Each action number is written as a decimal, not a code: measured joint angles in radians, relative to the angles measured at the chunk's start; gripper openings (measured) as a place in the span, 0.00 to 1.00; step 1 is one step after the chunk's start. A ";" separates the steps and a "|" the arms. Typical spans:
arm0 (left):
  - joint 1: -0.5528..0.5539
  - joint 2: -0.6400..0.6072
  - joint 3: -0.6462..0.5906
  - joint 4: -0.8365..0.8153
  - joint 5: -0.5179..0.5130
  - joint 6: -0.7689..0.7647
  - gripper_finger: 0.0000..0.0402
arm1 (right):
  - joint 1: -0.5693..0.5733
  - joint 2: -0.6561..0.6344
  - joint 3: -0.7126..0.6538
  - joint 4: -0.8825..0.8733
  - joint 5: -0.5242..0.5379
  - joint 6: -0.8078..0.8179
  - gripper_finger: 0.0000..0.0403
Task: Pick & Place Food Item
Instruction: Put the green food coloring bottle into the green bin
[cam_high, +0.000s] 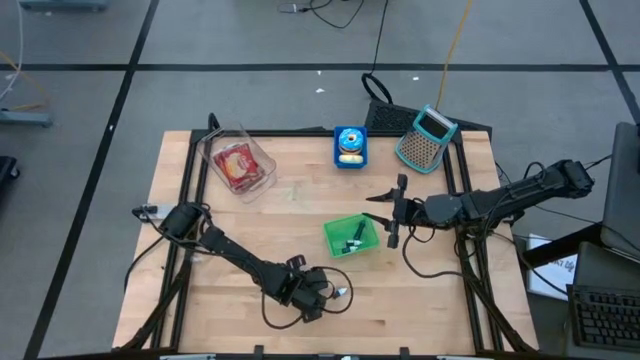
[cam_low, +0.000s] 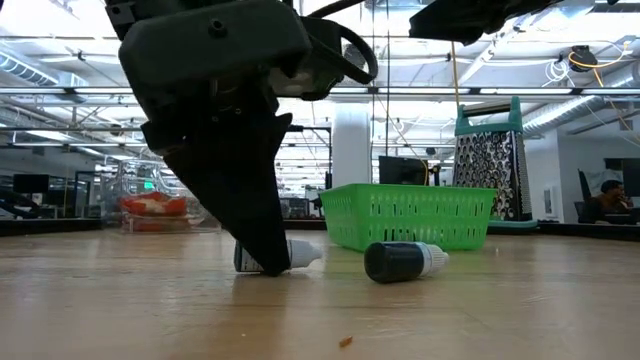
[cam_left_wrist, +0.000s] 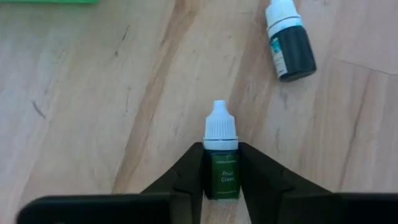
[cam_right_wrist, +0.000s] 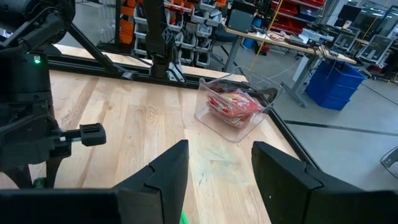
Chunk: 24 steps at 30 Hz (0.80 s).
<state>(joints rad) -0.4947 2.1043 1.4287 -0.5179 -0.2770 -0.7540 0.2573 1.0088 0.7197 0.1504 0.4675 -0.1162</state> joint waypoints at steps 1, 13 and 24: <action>0.002 -0.006 -0.001 -0.001 -0.004 0.008 0.20 | 0.000 0.000 0.000 0.000 0.000 0.000 0.41; 0.089 -0.152 0.000 0.082 -0.170 0.160 0.27 | 0.000 0.000 0.000 0.000 0.000 0.000 0.41; 0.237 -0.167 0.002 0.213 -0.119 0.408 0.15 | 0.000 0.000 0.000 0.002 0.000 0.000 0.41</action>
<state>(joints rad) -0.2576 1.9374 1.4303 -0.3046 -0.3959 -0.3464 0.2573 1.0086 0.7197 0.1520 0.4671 -0.1158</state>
